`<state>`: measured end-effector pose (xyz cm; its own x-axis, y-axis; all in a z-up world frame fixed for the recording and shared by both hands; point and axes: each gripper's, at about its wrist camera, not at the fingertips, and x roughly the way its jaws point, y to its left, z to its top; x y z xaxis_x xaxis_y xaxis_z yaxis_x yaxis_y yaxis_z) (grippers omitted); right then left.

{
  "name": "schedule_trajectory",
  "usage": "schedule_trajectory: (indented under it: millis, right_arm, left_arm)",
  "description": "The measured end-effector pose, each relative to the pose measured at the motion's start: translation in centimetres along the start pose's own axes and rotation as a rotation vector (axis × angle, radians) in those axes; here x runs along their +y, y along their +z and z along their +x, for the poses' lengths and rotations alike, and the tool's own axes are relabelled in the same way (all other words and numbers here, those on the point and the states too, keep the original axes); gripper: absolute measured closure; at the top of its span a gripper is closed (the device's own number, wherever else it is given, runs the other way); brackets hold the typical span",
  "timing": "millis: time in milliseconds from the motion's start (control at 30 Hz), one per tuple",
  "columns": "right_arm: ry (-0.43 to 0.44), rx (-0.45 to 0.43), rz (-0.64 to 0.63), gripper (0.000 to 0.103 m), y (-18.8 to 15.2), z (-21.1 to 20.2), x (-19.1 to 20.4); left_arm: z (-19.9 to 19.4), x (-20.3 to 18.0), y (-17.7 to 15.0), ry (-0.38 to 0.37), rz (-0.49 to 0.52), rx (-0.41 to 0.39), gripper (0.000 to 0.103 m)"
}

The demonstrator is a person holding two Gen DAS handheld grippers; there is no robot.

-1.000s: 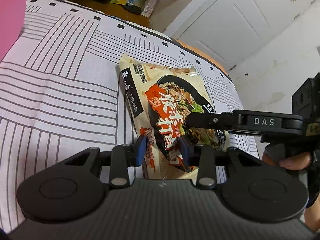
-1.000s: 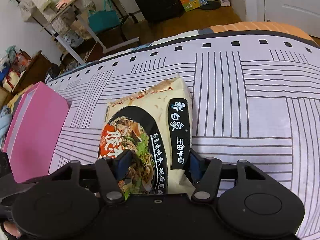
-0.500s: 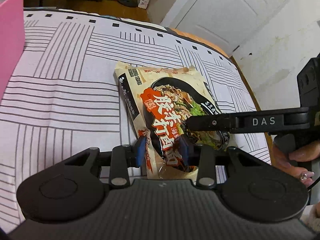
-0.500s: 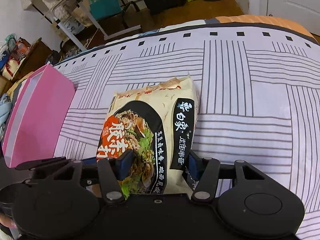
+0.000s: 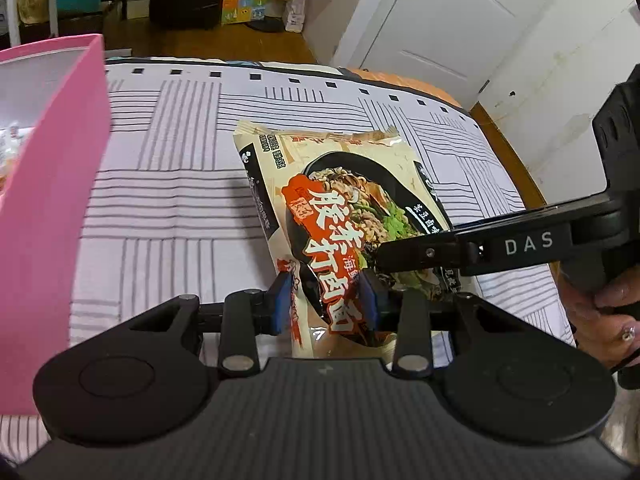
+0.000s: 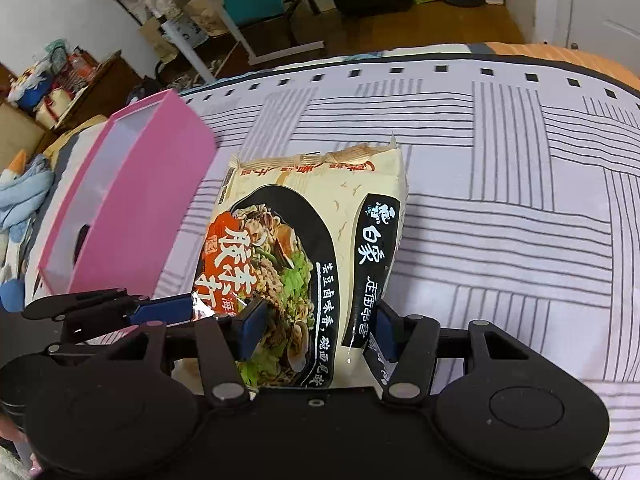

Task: Organize snacks
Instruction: 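Lift the noodle packet with both tools and carry it over the box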

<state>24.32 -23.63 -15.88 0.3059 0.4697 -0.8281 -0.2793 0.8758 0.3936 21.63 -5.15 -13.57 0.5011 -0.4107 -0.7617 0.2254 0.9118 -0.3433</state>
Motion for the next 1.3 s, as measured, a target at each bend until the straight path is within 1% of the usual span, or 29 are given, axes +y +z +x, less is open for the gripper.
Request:
schedule_trajectory:
  millis: [167, 367, 533, 700, 800, 933, 1067, 1200, 1300]
  right_arm:
    - [0.011, 0.002, -0.019, 0.038, -2.4, -1.0, 2.2]
    - [0.019, 0.015, -0.015, 0.037, -5.6, -1.8, 4.9]
    - [0.039, 0.013, -0.037, 0.037, -6.9, -3.0, 7.4]
    - [0.09, 0.012, -0.04, 0.038, -7.5, -4.3, 9.5]
    - [0.118, 0.03, -0.057, 0.038, -7.2, -5.0, 11.3]
    - [0.133, 0.024, -0.108, 0.038, -6.4, -6.4, 14.1]
    - [0.154, 0.012, -0.14, 0.038, -5.1, -7.2, 16.6]
    - [0.195, -0.004, -0.169, 0.038, -2.9, -6.9, 18.9]
    - [0.209, -0.004, -0.198, 0.038, -0.8, -5.2, 20.7]
  left_arm:
    - [-3.0, -0.1, -1.9, 0.009, 0.02, -0.012, 0.068]
    - [-6.0, -0.3, -4.3, 0.034, 0.057, 0.007, 0.069]
    - [-8.8, 0.1, -6.0, 0.04, 0.075, 0.003, 0.069]
    - [-12.4, 0.4, -7.0, 0.055, 0.098, -0.033, 0.069]
    - [-14.7, 0.4, -7.1, 0.081, 0.113, -0.029, 0.069]
    - [-17.9, 0.1, -7.2, 0.129, 0.164, -0.06, 0.069]
    - [-20.8, 1.2, -6.5, 0.154, 0.155, -0.103, 0.069]
    - [-22.8, 2.7, -5.3, 0.195, 0.165, -0.146, 0.069]
    - [-23.6, 4.4, -4.3, 0.233, 0.16, -0.176, 0.069]
